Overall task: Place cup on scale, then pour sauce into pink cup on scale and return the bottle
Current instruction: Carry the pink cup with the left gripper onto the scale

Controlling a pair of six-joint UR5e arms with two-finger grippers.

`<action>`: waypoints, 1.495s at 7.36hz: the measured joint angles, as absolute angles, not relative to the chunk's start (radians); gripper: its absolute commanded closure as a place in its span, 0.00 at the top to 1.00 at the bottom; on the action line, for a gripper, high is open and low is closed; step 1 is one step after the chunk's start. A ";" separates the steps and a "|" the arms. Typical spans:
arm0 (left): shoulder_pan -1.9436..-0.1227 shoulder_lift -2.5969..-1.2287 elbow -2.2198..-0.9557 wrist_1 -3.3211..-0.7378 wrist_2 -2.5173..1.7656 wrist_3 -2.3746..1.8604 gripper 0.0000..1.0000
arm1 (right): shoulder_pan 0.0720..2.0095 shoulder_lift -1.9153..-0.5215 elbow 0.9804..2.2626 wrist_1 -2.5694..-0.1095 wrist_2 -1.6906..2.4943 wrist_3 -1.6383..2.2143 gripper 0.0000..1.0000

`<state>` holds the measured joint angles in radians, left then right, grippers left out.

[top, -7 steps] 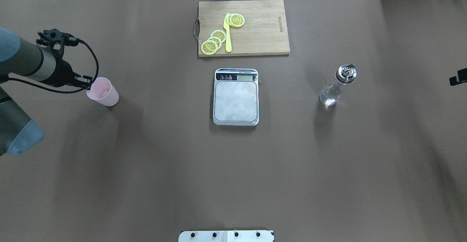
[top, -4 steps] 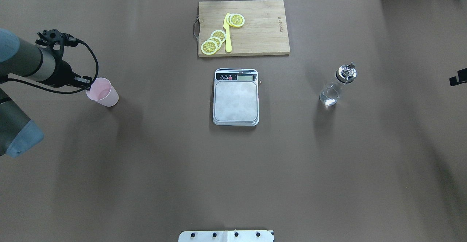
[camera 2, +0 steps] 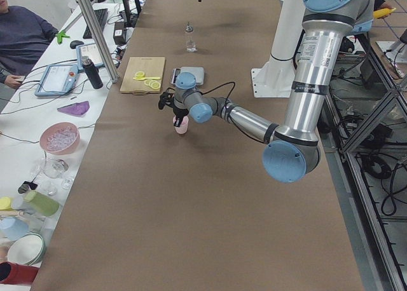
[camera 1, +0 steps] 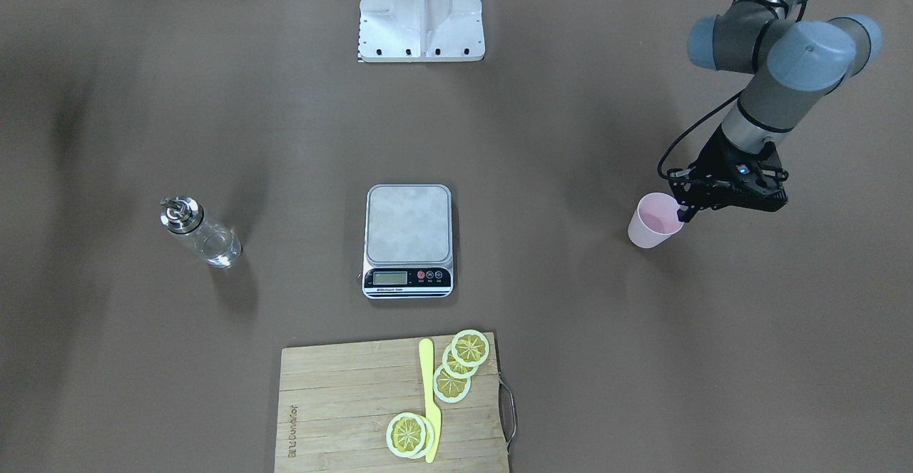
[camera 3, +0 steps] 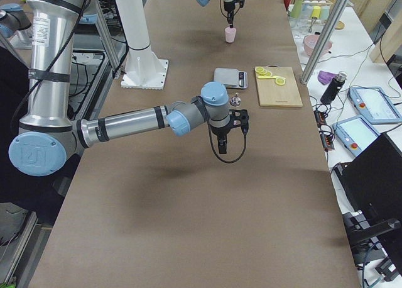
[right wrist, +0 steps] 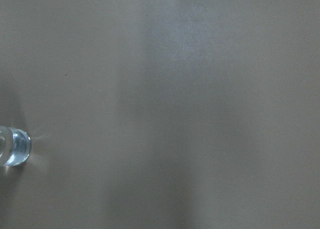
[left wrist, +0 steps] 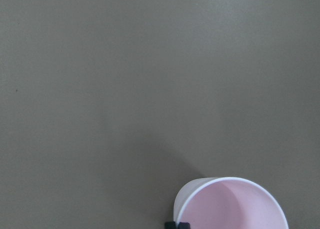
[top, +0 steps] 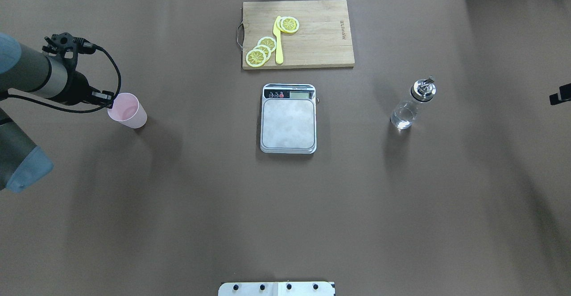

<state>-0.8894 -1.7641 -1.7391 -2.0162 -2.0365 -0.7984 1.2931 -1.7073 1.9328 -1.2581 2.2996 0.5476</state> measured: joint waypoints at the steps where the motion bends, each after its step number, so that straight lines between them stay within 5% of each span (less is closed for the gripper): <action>1: -0.889 -1.773 -1.747 -2.014 -2.038 -0.822 0.00 | 1.293 -1.707 1.933 -1.258 2.299 0.548 1.00; 11: -0.679 -2.334 -1.695 -1.565 -1.944 -1.235 0.00 | 1.293 -1.707 1.933 -1.258 2.298 0.548 1.00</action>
<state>-0.6795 -2.3341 -1.6952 -1.5647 -1.9440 -1.2346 1.2932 -1.7073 1.9333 -1.2579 2.2980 0.5480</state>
